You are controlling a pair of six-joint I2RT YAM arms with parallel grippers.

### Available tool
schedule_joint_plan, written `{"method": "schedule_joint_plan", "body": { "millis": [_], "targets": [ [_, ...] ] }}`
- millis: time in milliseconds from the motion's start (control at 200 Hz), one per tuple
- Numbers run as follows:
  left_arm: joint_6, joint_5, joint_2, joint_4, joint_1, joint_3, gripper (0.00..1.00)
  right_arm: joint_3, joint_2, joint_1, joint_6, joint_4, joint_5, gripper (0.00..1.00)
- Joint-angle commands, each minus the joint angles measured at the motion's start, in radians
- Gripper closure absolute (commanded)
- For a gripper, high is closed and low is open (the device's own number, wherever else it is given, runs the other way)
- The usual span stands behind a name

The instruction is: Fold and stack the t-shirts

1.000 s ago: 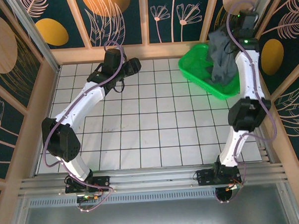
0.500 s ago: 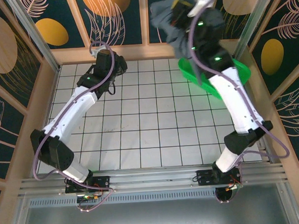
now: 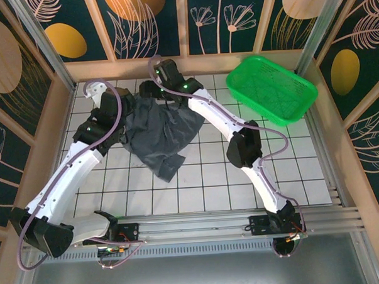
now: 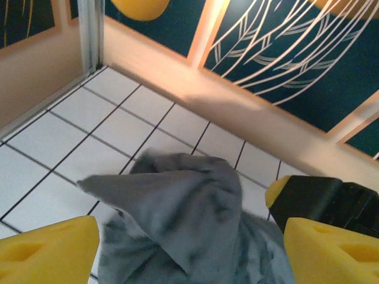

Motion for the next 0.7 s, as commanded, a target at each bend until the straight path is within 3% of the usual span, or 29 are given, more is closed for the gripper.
{"method": "schedule_joint_plan", "body": {
  "millis": [0,175,345,505,631,696],
  "targets": [
    [-0.043,0.039,-0.021,-0.085,0.009,-0.068,0.18,-0.132,-0.211,-0.023,-0.018,0.024,-0.025,0.23],
    [-0.142,0.188,0.007,-0.163,0.087,-0.151,0.21,-0.592,-0.43,-0.133,0.013,0.126,0.009,0.3],
    [-0.189,0.505,0.087,-0.069,0.216,-0.293,0.25,-0.847,-0.519,-0.192,-0.054,0.136,0.058,0.34],
    [-0.218,0.684,0.232,0.039,0.216,-0.37,0.27,-0.883,-0.45,-0.24,-0.083,0.12,0.039,0.35],
    [-0.233,0.692,0.31,0.102,0.218,-0.389,0.3,-0.831,-0.341,-0.24,-0.087,0.096,0.019,0.36],
    [-0.233,0.69,0.344,0.141,0.217,-0.385,0.38,-0.808,-0.288,-0.239,-0.077,0.08,0.022,0.37]
  ]
}}
